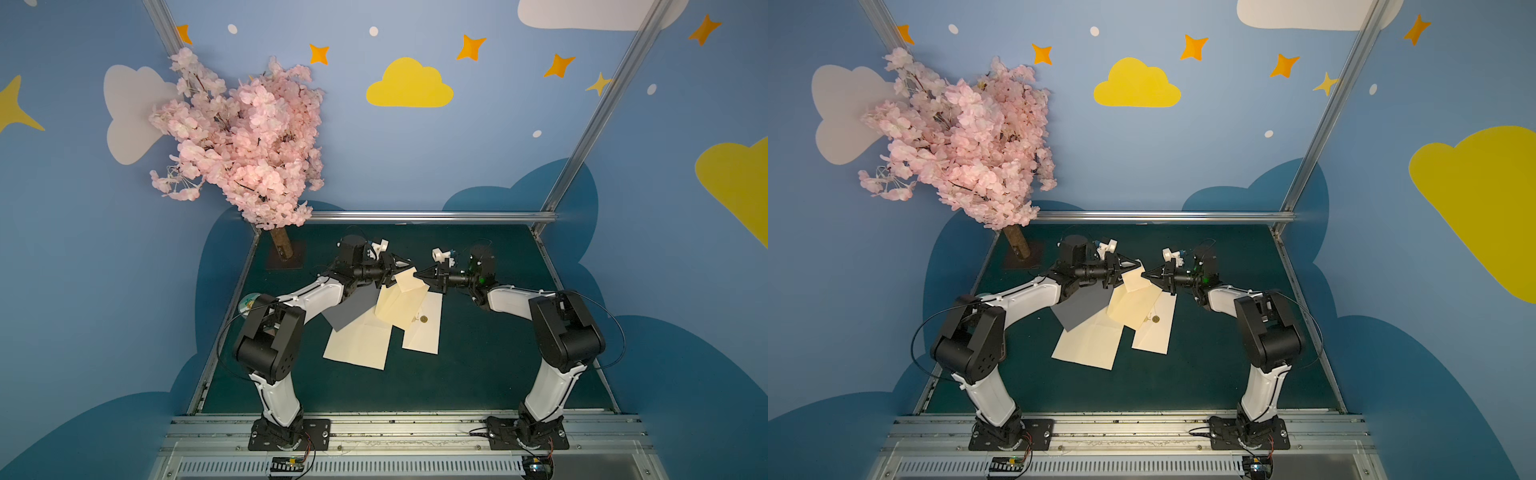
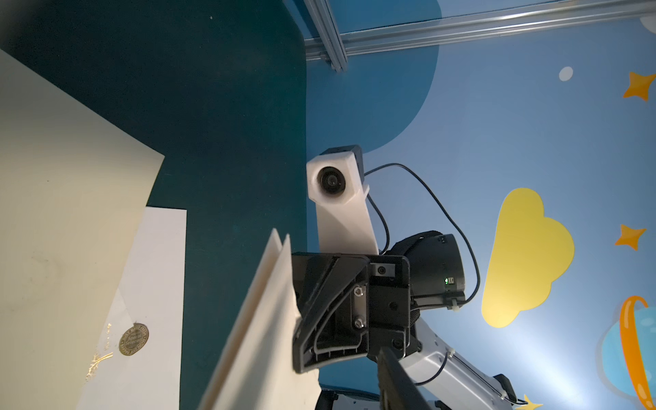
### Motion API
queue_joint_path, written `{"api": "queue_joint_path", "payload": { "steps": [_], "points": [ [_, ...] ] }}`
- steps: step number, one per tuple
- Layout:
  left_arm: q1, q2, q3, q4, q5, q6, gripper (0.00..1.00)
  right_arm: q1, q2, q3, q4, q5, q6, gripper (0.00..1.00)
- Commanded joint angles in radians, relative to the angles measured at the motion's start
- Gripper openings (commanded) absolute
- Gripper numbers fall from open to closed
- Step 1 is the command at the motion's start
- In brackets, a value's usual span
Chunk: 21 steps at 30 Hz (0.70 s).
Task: Fold the letter paper in half and place it into the envelope
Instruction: Fold the letter paper at the center of the board.
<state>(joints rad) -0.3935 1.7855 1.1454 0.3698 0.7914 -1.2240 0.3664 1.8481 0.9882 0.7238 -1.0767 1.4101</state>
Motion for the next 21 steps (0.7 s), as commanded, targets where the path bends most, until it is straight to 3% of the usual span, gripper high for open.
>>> {"api": "queue_joint_path", "payload": {
  "steps": [1, 9, 12, 13, 14, 17, 19, 21],
  "points": [
    [0.0, -0.013, 0.003, 0.089, -0.025, -0.043, 0.45, 0.014, -0.004, -0.002, 0.092, 0.023, 0.035, 0.0],
    [0.01, 0.028, 0.023, 0.138, -0.03, -0.067, 0.18, 0.019, -0.052, 0.008, -0.029, 0.009, -0.056, 0.0],
    [0.014, 0.04, 0.036, 0.14, -0.031, -0.066, 0.03, 0.02, -0.076, 0.026, -0.158, 0.002, -0.128, 0.0],
    [0.017, 0.047, 0.044, 0.141, -0.025, -0.064, 0.03, 0.019, -0.084, 0.039, -0.211, -0.005, -0.168, 0.03],
    [0.018, 0.053, 0.053, 0.141, -0.015, -0.06, 0.03, 0.018, -0.095, 0.06, -0.287, -0.012, -0.222, 0.2],
    [0.023, 0.065, 0.073, 0.141, 0.019, -0.047, 0.03, 0.016, -0.116, 0.129, -0.514, -0.028, -0.388, 0.54],
    [0.026, 0.072, 0.085, 0.141, 0.048, -0.036, 0.03, 0.014, -0.119, 0.202, -0.724, -0.035, -0.539, 0.63],
    [0.03, 0.077, 0.093, 0.141, 0.08, -0.027, 0.03, 0.013, -0.113, 0.263, -0.883, -0.037, -0.66, 0.63]
  ]
}}
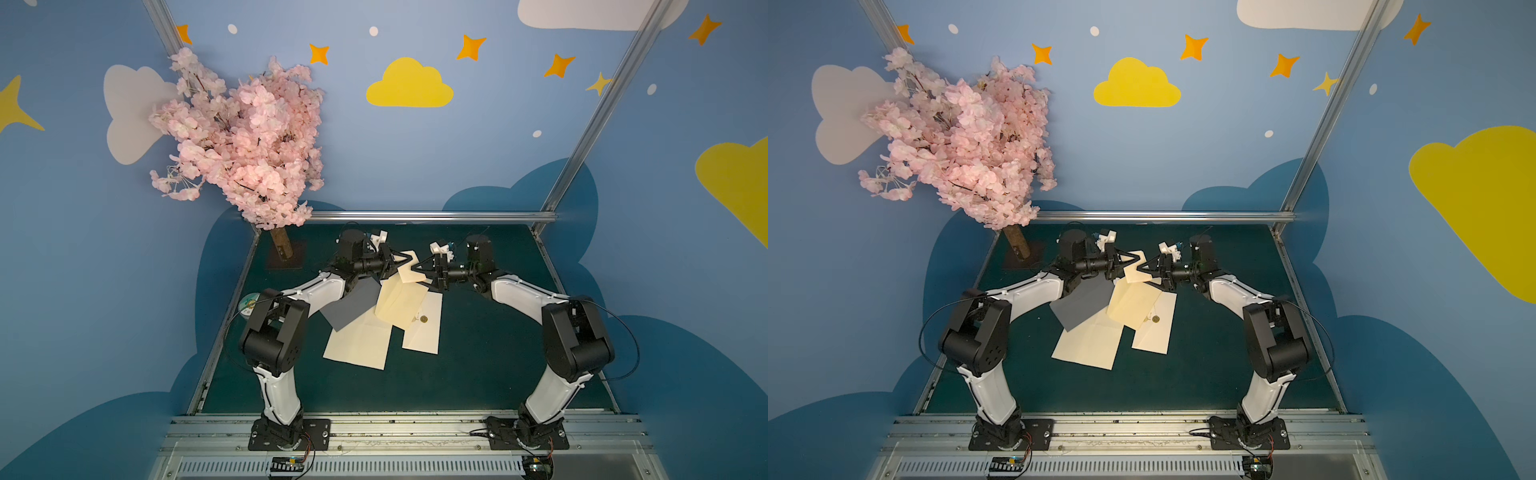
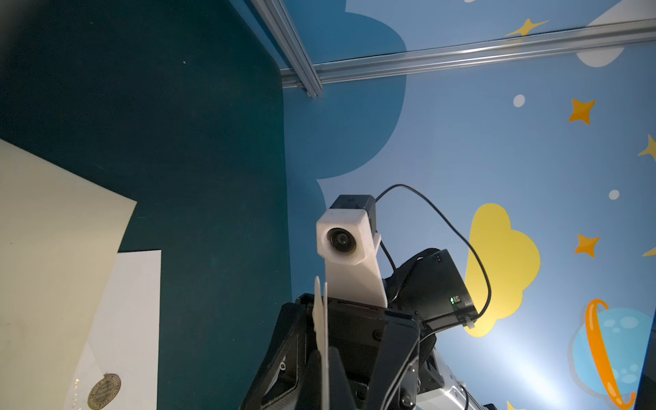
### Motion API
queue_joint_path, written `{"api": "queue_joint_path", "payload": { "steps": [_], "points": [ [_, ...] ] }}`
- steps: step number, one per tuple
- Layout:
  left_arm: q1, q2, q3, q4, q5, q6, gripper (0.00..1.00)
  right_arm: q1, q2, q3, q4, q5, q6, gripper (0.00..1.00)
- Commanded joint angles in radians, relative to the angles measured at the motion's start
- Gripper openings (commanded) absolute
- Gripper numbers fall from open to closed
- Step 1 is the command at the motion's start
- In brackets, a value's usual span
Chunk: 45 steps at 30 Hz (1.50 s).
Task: Fold the letter paper in half and place it into the envelope
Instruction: Fold the letter paper at the center of the board.
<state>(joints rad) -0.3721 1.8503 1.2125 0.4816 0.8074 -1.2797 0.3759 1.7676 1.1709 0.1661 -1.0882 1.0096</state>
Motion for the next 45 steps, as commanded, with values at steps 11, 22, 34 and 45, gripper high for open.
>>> {"api": "queue_joint_path", "payload": {
  "steps": [11, 22, 34, 45],
  "points": [
    [0.006, 0.034, 0.016, 0.071, 0.195, 0.058, 0.03, -0.023, -0.018, 0.159, -0.483, -0.052, -0.388, 0.52],
    [-0.008, 0.075, -0.006, 0.2, 0.223, -0.02, 0.03, -0.007, -0.011, 0.137, -0.363, -0.068, -0.308, 0.44],
    [-0.034, 0.083, -0.018, 0.245, 0.211, -0.052, 0.03, -0.002, 0.03, 0.121, -0.195, -0.066, -0.186, 0.28],
    [-0.042, 0.089, -0.011, 0.246, 0.217, -0.052, 0.03, 0.015, 0.033, 0.124, -0.273, -0.082, -0.239, 0.21]
  ]
}}
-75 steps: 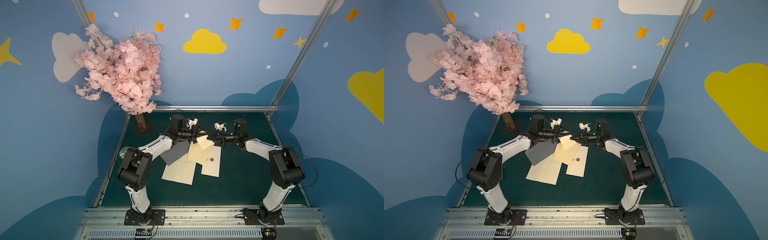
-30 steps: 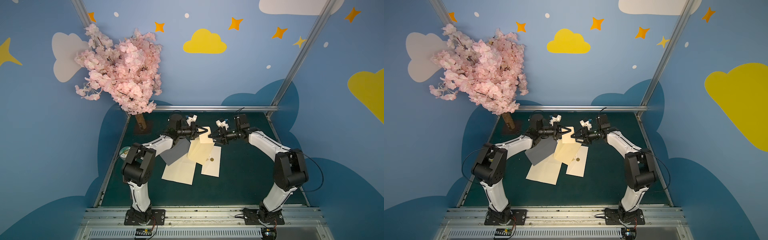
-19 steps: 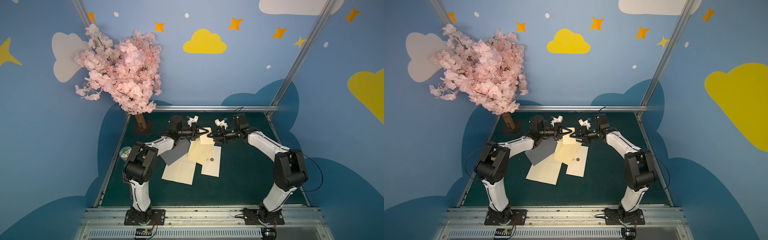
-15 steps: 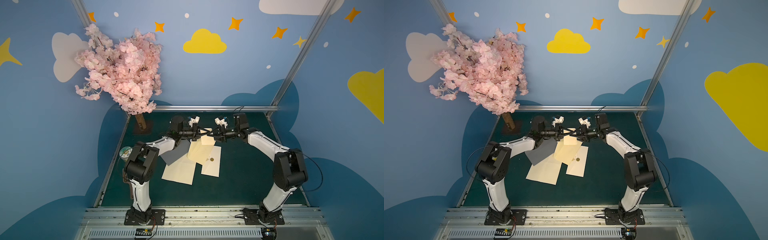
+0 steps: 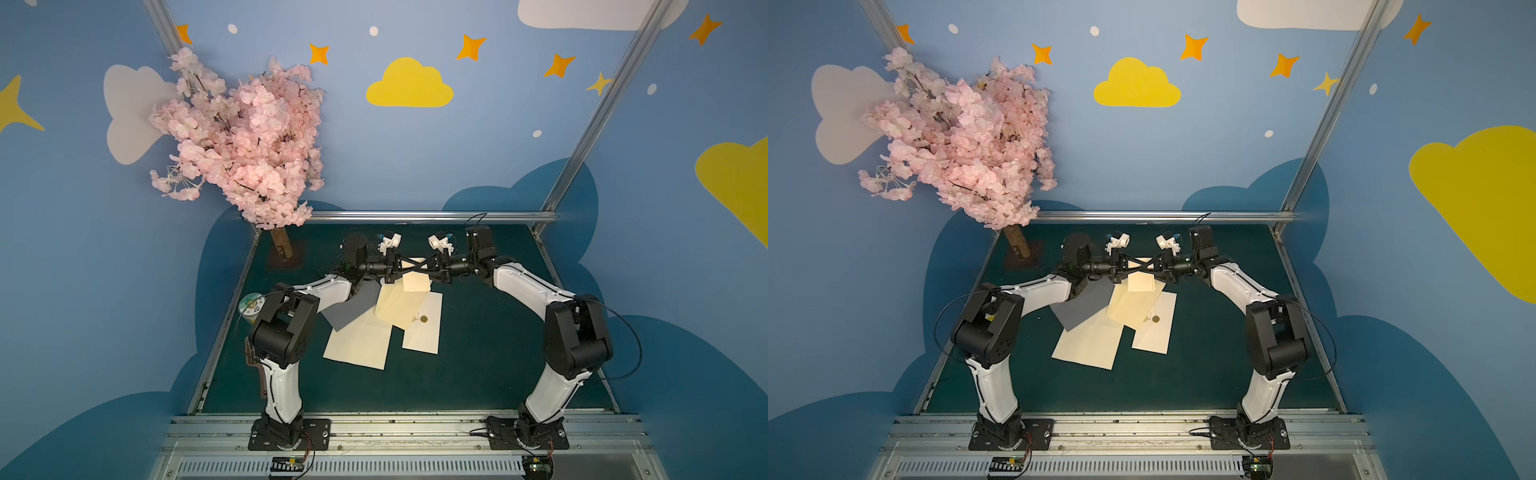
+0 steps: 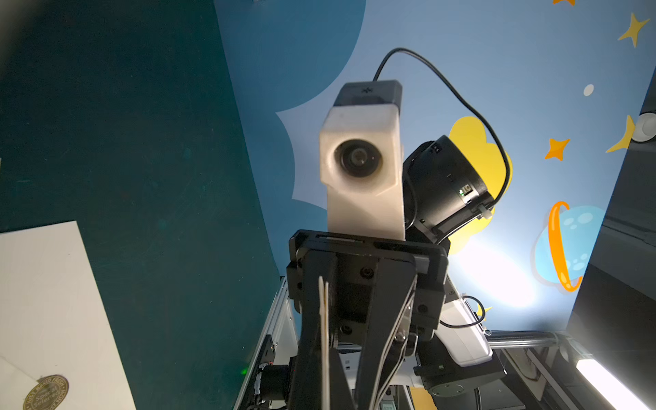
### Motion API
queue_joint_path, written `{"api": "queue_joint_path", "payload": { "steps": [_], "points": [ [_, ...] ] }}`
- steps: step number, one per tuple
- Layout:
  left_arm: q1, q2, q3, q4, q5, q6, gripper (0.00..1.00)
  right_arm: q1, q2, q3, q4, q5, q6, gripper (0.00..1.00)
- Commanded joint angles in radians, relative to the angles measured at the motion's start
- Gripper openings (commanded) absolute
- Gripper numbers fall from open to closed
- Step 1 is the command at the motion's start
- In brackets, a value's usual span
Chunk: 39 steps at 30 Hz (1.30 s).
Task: Fold the letter paper in half and place it into the envelope
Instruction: Fold the letter paper at the center of the board.
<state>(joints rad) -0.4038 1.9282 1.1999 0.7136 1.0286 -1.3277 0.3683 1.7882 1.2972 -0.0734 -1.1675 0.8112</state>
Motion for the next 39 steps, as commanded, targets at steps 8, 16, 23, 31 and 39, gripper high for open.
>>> {"api": "queue_joint_path", "payload": {
  "steps": [8, 16, 23, 31, 39],
  "points": [
    [-0.012, 0.014, -0.003, 0.014, -0.007, -0.001, 0.03, 0.026, -0.001, -0.015, -0.087, -0.008, -0.082, 0.2],
    [-0.016, 0.016, 0.0, 0.017, -0.012, -0.002, 0.03, 0.025, -0.006, -0.028, -0.088, -0.013, -0.084, 0.3],
    [-0.018, 0.016, -0.003, 0.018, -0.009, -0.004, 0.03, 0.023, -0.017, -0.042, -0.086, 0.0, -0.085, 0.26],
    [-0.021, 0.015, -0.009, 0.026, 0.001, -0.007, 0.03, -0.01, -0.03, -0.074, -0.005, 0.015, -0.03, 0.3],
    [-0.022, 0.017, -0.019, 0.044, 0.001, -0.014, 0.03, -0.02, -0.033, -0.09, 0.039, 0.008, 0.001, 0.21]
  ]
}}
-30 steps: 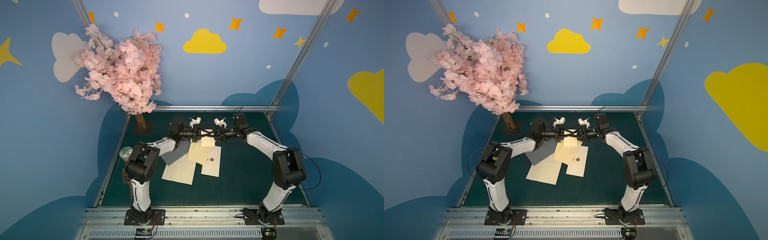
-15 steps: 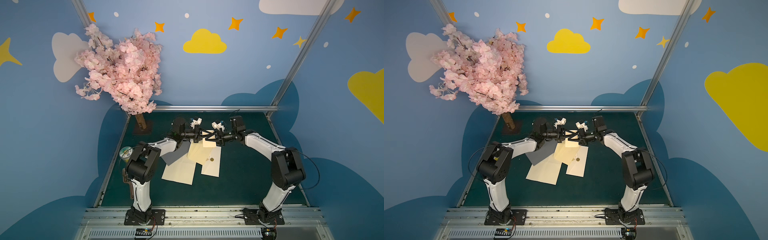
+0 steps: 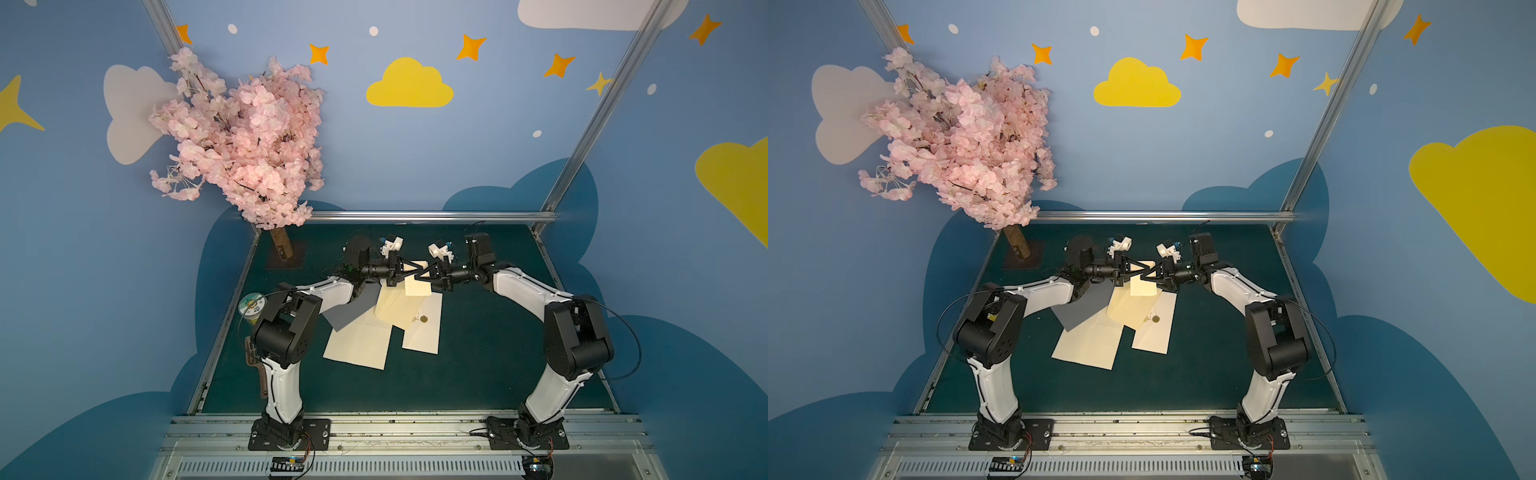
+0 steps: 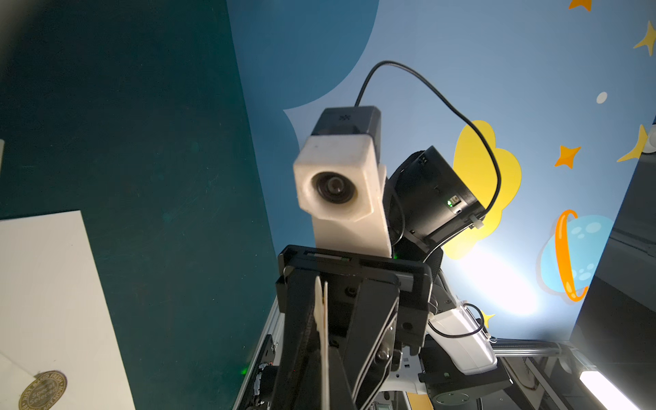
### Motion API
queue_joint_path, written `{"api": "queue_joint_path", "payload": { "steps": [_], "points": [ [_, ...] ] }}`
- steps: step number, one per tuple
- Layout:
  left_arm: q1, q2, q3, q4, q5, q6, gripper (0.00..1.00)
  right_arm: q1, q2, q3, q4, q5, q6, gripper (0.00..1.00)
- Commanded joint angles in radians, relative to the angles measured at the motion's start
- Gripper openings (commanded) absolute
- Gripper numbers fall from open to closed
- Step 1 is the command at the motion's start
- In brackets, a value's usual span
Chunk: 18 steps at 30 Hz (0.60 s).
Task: Fold the letter paper in half and place it into the envelope
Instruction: Fold the letter paper at the center of the board.
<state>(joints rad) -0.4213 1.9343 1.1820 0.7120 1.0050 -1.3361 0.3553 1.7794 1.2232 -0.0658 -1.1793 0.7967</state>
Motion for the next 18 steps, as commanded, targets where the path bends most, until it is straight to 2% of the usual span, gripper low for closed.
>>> {"api": "queue_joint_path", "payload": {
  "steps": [1, 2, 5, 6, 7, 9, 11, 13, 16, 18],
  "points": [
    [-0.004, 0.011, -0.001, 0.048, 0.024, -0.008, 0.03, -0.007, -0.025, -0.02, 0.039, 0.021, 0.021, 0.21],
    [-0.004, 0.013, -0.001, 0.052, 0.024, -0.011, 0.03, -0.006, -0.025, -0.023, 0.05, 0.02, 0.028, 0.17],
    [-0.004, 0.017, 0.001, 0.063, 0.023, -0.018, 0.05, -0.003, -0.023, -0.027, 0.055, 0.02, 0.033, 0.0],
    [-0.004, 0.017, 0.002, 0.062, 0.02, -0.018, 0.09, -0.004, -0.023, -0.026, 0.054, 0.019, 0.032, 0.0],
    [-0.004, 0.017, 0.002, 0.061, 0.019, -0.018, 0.18, -0.004, -0.021, -0.027, 0.049, 0.021, 0.029, 0.0],
    [0.0, 0.014, 0.005, 0.038, 0.01, -0.008, 0.44, -0.008, -0.023, -0.021, 0.017, 0.028, 0.011, 0.0],
    [0.007, 0.004, 0.003, -0.033, -0.009, 0.027, 0.62, -0.012, -0.027, -0.011, -0.021, 0.035, -0.015, 0.0],
    [0.016, -0.013, 0.002, -0.131, -0.036, 0.084, 0.74, -0.015, -0.031, 0.0, -0.064, 0.04, -0.039, 0.0],
    [0.032, -0.047, 0.007, -0.3, -0.086, 0.196, 0.98, -0.019, -0.035, 0.016, -0.124, 0.046, -0.078, 0.0],
    [0.046, -0.067, 0.031, -0.464, -0.134, 0.291, 1.0, -0.023, -0.04, 0.025, -0.163, 0.053, -0.104, 0.0]
  ]
}}
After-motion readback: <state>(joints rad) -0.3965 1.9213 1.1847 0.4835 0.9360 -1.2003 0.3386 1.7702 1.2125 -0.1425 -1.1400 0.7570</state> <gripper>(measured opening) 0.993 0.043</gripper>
